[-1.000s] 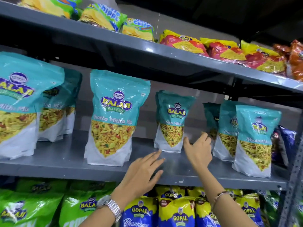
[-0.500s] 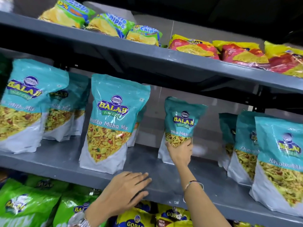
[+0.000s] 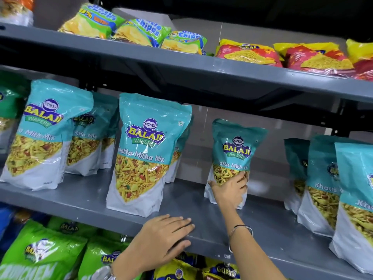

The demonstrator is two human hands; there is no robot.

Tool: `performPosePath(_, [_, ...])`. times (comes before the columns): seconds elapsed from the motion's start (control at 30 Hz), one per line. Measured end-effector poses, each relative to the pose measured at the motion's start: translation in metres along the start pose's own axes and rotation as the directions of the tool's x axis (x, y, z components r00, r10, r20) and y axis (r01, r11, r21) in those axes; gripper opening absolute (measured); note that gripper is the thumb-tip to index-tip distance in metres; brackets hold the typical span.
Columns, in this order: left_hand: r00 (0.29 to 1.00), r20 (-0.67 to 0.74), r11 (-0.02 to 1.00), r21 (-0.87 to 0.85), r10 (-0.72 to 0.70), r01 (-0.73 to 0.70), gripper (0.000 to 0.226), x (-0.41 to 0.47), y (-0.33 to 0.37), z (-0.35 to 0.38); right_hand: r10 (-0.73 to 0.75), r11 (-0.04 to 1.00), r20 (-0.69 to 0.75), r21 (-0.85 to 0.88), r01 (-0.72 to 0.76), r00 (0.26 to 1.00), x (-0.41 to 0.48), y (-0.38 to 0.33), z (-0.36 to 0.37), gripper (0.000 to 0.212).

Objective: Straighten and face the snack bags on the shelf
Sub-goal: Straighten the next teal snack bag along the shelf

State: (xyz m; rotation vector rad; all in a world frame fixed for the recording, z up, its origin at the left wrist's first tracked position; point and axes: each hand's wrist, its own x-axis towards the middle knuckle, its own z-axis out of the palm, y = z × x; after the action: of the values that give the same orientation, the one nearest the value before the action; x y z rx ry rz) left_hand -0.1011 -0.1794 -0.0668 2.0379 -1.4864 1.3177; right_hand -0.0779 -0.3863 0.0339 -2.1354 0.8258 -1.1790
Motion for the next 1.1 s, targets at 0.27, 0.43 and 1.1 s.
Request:
performPosePath(0.27, [1.0, 0.025, 1.0, 0.012, -0.012, 0.012, 0.042, -0.002, 0.001, 0.0, 0.033, 0.999, -0.022, -0.023, -0.033, 0.999, 0.001, 0.004, -0.001, 0.111])
performPosePath(0.43, [0.999, 0.019, 0.999, 0.011, -0.037, 0.037, 0.045, -0.002, 0.002, -0.005, 0.09, 0.993, 0.032, 0.079, -0.093, 0.995, 0.006, 0.012, -0.001, 0.112])
performPosePath(1.1, [0.997, -0.046, 0.998, -0.008, -0.064, 0.064, 0.038, -0.003, 0.003, -0.001, 0.065, 0.995, 0.031, 0.08, -0.067, 0.997, -0.04, 0.011, -0.049, 0.106])
